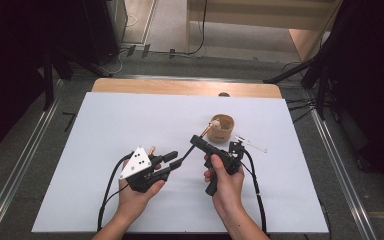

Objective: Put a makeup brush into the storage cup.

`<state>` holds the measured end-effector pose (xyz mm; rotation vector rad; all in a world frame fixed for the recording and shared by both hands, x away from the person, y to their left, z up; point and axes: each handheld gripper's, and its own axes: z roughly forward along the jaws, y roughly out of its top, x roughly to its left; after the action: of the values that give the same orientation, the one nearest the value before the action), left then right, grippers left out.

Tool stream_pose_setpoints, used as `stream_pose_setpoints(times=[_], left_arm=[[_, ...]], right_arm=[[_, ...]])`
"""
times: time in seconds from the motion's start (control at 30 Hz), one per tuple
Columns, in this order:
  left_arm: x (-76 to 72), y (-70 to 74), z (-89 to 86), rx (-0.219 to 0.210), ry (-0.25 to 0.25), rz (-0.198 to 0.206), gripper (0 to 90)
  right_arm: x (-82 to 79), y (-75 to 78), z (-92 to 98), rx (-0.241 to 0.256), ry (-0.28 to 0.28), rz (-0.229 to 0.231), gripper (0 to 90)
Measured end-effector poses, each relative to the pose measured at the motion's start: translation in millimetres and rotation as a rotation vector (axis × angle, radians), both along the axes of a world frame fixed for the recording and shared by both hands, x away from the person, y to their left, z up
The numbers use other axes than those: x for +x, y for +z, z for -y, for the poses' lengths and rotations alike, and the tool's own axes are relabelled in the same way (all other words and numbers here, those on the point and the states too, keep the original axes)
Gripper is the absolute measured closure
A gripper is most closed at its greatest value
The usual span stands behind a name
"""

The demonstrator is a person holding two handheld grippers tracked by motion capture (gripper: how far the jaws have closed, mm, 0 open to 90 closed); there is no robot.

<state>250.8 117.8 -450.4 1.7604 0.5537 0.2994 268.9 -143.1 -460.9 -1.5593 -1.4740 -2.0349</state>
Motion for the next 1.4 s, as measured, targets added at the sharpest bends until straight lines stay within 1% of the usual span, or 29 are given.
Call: stream_pose_setpoints(times=[0.03, 0.07, 0.1, 0.13, 0.17, 0.23, 0.27, 0.3, 0.33, 0.37, 0.4, 0.47, 0.5, 0.53, 0.57, 0.6, 0.63, 0.73, 0.8, 0.97, 1.0, 1.17, 1.27, 1.33, 1.37, 1.4], left_arm=[[0.1, 0.5, 0.3, 0.002, -0.001, -0.002, 43.2], [0.0, 0.9, 0.5, 0.005, 0.006, -0.007, 30.8], [0.6, 1.3, 0.3, 0.002, 0.009, -0.016, 30.8], [1.7, 1.7, -0.5, -0.004, 0.009, -0.030, 24.5], [2.1, 1.8, -1.3, -0.002, 0.010, -0.031, 18.6], [3.7, 2.0, -3.6, 0.001, -0.005, -0.036, 9.0], [4.5, 1.9, -4.4, 0.005, -0.010, -0.040, 6.0], [5.1, 1.6, -5.0, 0.008, -0.009, -0.045, 2.0], [5.4, 1.5, -5.4, 0.007, -0.009, -0.047, 0.0], [5.4, 1.4, -5.7, 0.011, -0.006, -0.048, 0.0], [5.3, 1.4, -6.3, 0.018, -0.001, -0.045, 0.0], [6.1, 1.1, -7.7, 0.022, 0.006, -0.053, 0.0], [6.2, 0.9, -8.5, 0.023, 0.008, -0.055, 0.0], [6.1, 0.9, -9.5, 0.026, 0.009, -0.056, 0.0], [6.2, 0.9, -10.6, 0.028, 0.010, -0.055, 0.0], [6.1, 0.9, -11.8, 0.027, 0.013, -0.057, 0.0], [6.1, 1.0, -13.3, 0.029, 0.015, -0.058, 0.0], [5.9, 1.0, -18.3, 0.025, 0.028, -0.057, 0.0], [6.3, 1.1, -22.4, 0.027, 0.040, -0.058, 0.0], [8.5, 2.5, -35.3, 0.018, 0.071, -0.065, 0.0], [8.9, 3.2, -38.5, 0.010, 0.078, -0.068, 0.0], [9.5, 3.5, -53.1, 0.002, 0.120, -0.066, 0.0], [7.7, 0.7, -60.7, 0.011, 0.139, -0.063, 0.0], [6.5, -1.6, -65.9, 0.007, 0.150, -0.066, 0.0], [6.1, -2.4, -68.3, 0.018, 0.157, -0.065, 0.0], [5.4, -3.3, -70.7, 0.019, 0.164, -0.062, 0.0]], right_arm=[[0.0, 0.7, 0.5, -0.007, 0.002, 0.016, 84.2], [-0.2, 2.3, 1.4, -0.043, -0.009, 0.045, 84.3], [-0.2, 2.3, 1.4, -0.043, -0.009, 0.045, 84.3], [-0.6, 3.4, 1.6, -0.065, -0.021, 0.062, 84.3], [-1.0, 4.4, 2.0, -0.094, -0.035, 0.082, 84.3], [-1.2, 6.2, 3.0, -0.113, -0.043, 0.100, 84.2], [-1.5, 7.8, 3.7, -0.132, -0.050, 0.116, 84.2], [-1.9, 9.7, 4.4, -0.160, -0.062, 0.135, 84.2], [-2.4, 13.2, 6.3, -0.199, -0.079, 0.167, 84.2], [-2.4, 13.2, 6.3, -0.199, -0.079, 0.167, 84.2], [-2.3, 14.9, 7.4, -0.215, -0.088, 0.180, 84.2], [-2.4, 18.7, 9.9, -0.254, -0.108, 0.208, 84.2], [-2.3, 22.7, 12.5, -0.294, -0.124, 0.234, 84.2], [-2.3, 22.7, 12.5, -0.294, -0.124, 0.234, 84.2], [-2.1, 24.6, 13.8, -0.322, -0.134, 0.251, 84.2], [-1.3, 28.2, 16.7, -0.361, -0.149, 0.272, 84.2], [-1.3, 28.2, 16.7, -0.361, -0.149, 0.272, 84.2], [0.6, 32.9, 21.4, -0.413, -0.169, 0.301, 84.2], [2.1, 35.9, 25.0, -0.433, -0.180, 0.318, 84.2], [7.1, 41.0, 34.4, -0.483, -0.197, 0.332, 84.2], [8.9, 41.4, 37.9, -0.498, -0.203, 0.334, 84.3], [12.5, 41.8, 44.7, -0.500, -0.215, 0.327, 84.3], [15.2, 43.3, 47.7, -0.507, -0.220, 0.332, 84.3], [17.1, 44.0, 49.1, -0.514, -0.221, 0.336, 84.2], [17.9, 44.2, 49.8, -0.518, -0.220, 0.338, 84.3], [18.5, 44.2, 50.6, -0.521, -0.223, 0.340, 84.2]])
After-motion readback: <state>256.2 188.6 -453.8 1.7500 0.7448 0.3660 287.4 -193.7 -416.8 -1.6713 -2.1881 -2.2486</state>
